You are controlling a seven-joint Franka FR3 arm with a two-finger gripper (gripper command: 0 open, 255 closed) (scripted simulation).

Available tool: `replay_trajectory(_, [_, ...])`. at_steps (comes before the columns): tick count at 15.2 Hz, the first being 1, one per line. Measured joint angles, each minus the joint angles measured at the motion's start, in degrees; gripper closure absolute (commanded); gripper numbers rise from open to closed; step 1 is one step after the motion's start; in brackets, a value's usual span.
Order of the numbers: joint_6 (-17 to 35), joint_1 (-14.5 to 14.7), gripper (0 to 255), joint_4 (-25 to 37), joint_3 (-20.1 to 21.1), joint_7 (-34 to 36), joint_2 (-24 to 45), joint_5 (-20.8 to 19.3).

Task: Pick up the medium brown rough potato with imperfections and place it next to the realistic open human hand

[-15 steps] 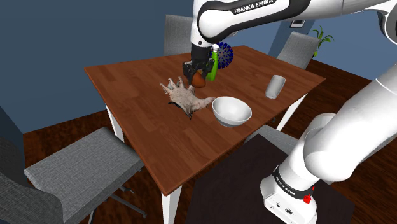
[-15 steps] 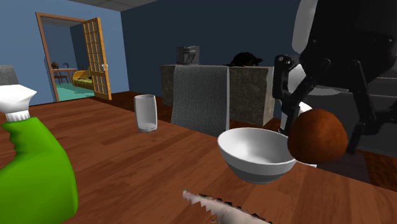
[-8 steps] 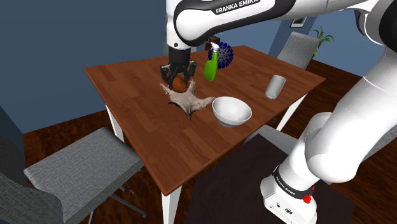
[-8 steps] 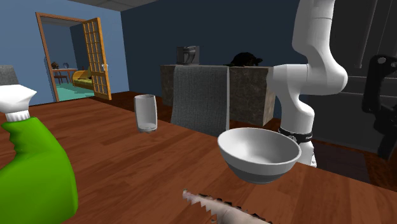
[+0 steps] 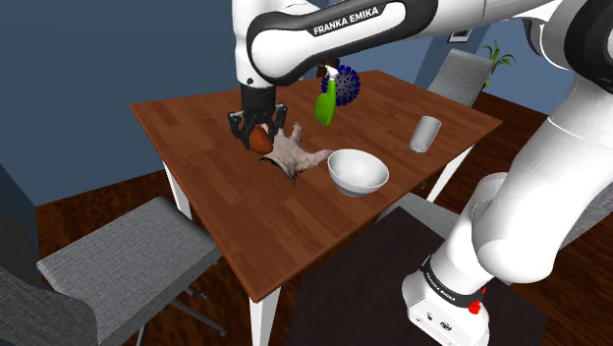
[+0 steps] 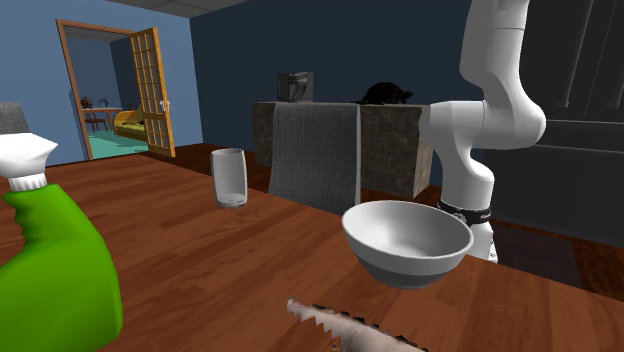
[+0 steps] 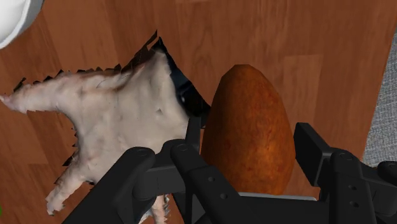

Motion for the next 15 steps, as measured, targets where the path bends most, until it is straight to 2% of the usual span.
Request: replay_trajectory(15, [11.26,0.09,255,-6.72,0.05,1.69,4.41,-1.39])
